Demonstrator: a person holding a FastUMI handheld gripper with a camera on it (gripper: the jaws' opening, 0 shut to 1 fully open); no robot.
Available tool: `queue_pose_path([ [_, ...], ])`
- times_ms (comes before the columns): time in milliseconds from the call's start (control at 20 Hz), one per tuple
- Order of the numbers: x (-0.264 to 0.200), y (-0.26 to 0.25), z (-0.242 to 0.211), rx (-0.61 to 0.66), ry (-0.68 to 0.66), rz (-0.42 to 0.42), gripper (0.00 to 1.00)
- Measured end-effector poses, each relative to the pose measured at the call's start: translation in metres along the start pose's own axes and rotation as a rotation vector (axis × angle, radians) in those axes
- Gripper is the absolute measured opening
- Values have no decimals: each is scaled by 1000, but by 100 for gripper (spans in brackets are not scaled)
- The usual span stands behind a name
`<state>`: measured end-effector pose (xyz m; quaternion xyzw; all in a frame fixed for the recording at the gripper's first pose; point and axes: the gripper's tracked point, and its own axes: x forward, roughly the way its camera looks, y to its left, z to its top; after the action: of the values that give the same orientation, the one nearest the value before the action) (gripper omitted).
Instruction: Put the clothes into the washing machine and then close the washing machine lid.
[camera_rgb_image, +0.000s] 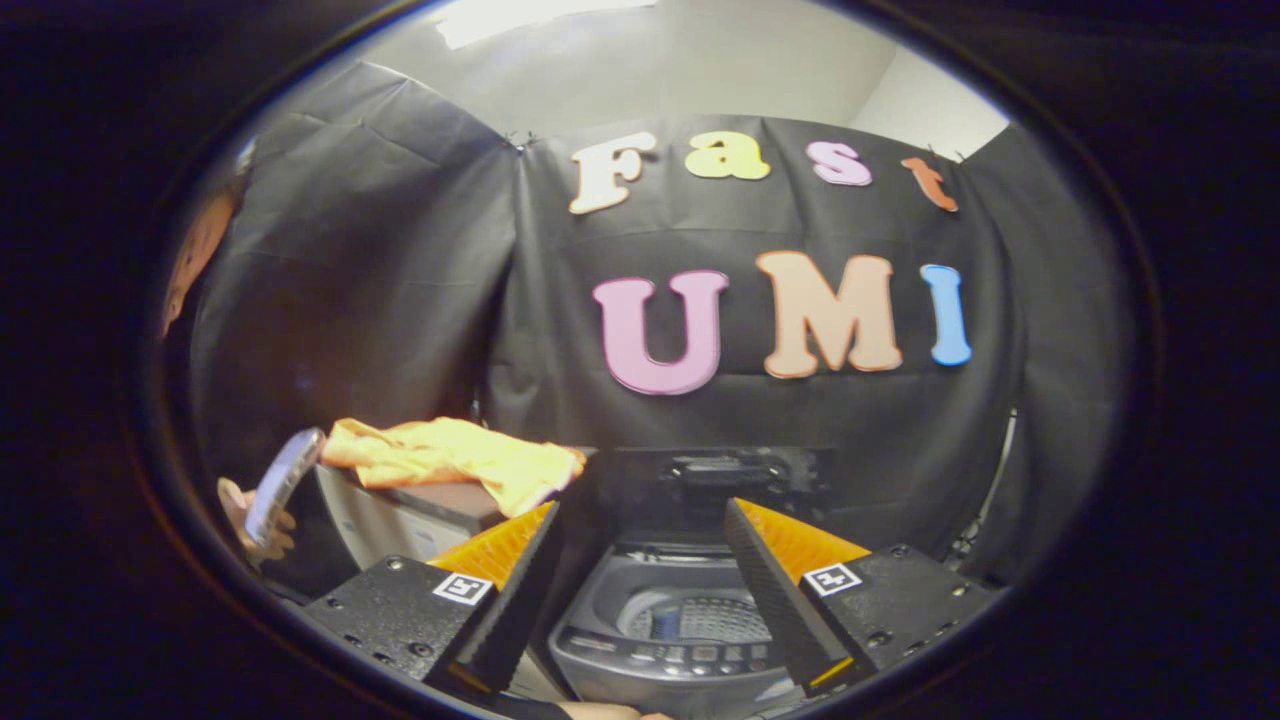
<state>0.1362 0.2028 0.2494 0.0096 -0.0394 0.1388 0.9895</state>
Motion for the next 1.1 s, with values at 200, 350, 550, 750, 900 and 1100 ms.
queue_pose_path([
  [200,40,59,44,9,-39,122,97],
  [350,72,102,71,-6,-42,193,96],
  [550,104,162,95,33,-43,305,96],
  [750,139,202,105,10,-34,355,96],
  [900,164,221,95,10,22,352,96],
  [1100,190,240,51,75,230,343,96],
])
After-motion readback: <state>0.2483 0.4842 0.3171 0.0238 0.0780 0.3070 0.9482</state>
